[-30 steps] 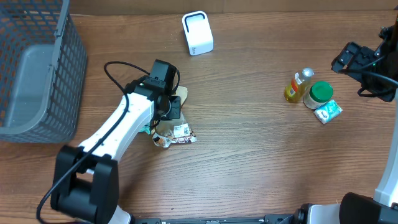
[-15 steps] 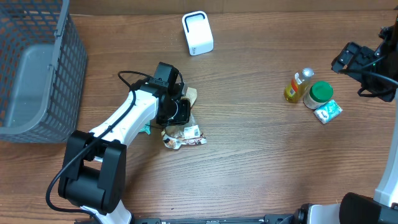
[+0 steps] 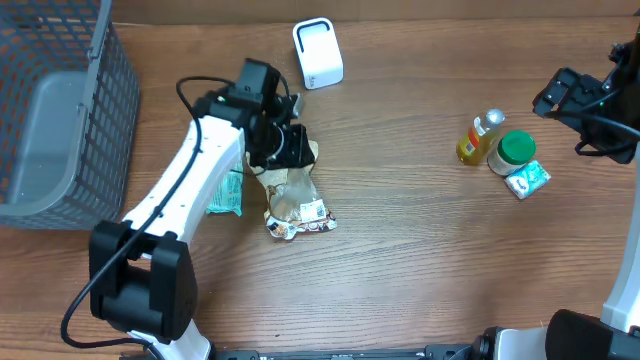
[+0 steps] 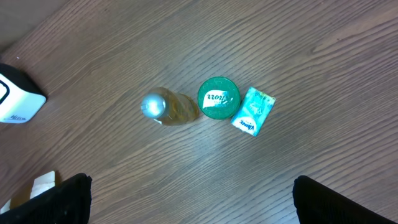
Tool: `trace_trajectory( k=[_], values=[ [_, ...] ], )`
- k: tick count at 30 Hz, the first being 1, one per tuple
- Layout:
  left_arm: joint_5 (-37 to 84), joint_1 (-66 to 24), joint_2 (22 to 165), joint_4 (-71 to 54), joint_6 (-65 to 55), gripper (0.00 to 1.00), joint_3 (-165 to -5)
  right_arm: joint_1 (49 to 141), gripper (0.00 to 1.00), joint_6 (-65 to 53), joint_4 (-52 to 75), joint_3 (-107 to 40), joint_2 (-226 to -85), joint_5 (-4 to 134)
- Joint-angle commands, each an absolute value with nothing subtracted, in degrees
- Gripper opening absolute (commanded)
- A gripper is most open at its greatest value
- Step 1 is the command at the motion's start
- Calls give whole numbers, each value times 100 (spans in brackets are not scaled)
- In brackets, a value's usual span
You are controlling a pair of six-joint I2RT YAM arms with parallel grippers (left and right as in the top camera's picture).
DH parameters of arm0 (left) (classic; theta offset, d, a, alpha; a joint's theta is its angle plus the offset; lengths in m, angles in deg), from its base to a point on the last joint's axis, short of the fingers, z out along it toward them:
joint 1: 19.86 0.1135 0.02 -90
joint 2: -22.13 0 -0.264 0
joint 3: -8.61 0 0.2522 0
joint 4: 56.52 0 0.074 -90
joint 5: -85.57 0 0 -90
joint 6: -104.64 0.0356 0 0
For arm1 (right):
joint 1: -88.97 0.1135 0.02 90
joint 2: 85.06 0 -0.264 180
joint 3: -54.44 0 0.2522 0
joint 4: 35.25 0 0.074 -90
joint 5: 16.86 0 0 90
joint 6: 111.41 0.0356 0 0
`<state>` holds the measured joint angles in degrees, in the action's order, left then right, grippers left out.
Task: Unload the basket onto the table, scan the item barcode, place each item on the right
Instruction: 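Lower the left gripper and close it on the bag's top edge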
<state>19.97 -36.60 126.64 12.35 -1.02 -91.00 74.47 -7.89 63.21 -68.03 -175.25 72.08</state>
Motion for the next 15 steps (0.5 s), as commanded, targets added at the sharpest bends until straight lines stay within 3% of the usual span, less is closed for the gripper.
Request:
trace_trajectory(
  k=[1,3,7,15],
  values=[
    [1440,-3432,12668,1379,154,48,-9316,7438,100,-769,6306,-6916,-17460,7241],
    [1103,-3356,12671,1392,608,48,-9314,7438,100,-769,6306,-6916,-17460,7241],
    [404,-3249,12671,1418,1166,61,-9301,7438,100,-769,6306,-6916,-17460,7241],
    [172,-3244,12686,1381,1859,66,-9180,7438,100,-769,6306,-6916,-17460,7241]
  ],
)
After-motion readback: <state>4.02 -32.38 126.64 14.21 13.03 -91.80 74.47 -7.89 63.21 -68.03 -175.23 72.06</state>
